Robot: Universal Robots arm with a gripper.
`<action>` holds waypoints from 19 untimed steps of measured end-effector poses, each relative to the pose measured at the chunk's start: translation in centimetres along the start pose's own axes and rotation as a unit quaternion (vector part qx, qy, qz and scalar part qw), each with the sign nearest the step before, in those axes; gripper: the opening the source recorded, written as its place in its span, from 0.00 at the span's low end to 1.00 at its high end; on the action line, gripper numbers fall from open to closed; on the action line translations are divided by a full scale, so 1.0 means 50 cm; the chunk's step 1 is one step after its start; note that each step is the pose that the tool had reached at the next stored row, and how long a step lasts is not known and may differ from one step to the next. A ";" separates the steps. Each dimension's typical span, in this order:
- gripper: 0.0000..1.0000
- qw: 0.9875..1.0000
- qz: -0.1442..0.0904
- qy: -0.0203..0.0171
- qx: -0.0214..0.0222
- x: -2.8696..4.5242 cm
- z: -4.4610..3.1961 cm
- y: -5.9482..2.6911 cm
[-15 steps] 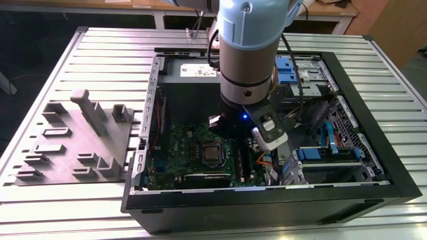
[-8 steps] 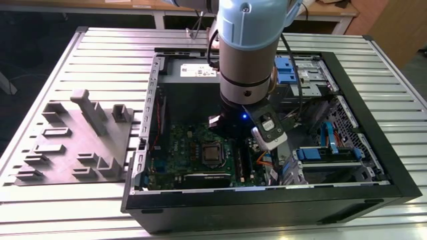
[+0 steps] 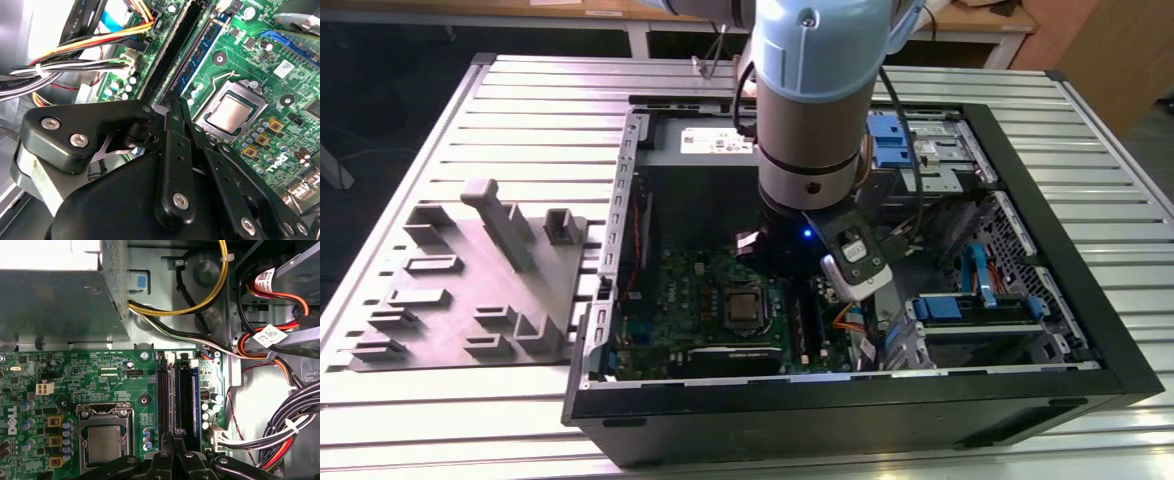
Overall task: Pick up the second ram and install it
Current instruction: 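Insert the second ram into the second slot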
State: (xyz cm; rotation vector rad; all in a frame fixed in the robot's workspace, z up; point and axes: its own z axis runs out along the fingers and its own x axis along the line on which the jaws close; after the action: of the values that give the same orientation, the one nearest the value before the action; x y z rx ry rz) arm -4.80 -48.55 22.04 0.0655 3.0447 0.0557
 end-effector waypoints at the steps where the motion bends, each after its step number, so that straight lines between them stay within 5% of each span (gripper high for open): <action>1: 0.11 1.000 0.000 0.000 0.000 0.000 0.001 0.000; 19: 0.11 1.000 0.000 0.000 0.000 0.001 0.006 0.000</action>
State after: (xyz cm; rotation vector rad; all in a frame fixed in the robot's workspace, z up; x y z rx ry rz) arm -4.83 -48.53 21.74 0.0655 3.0448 0.0556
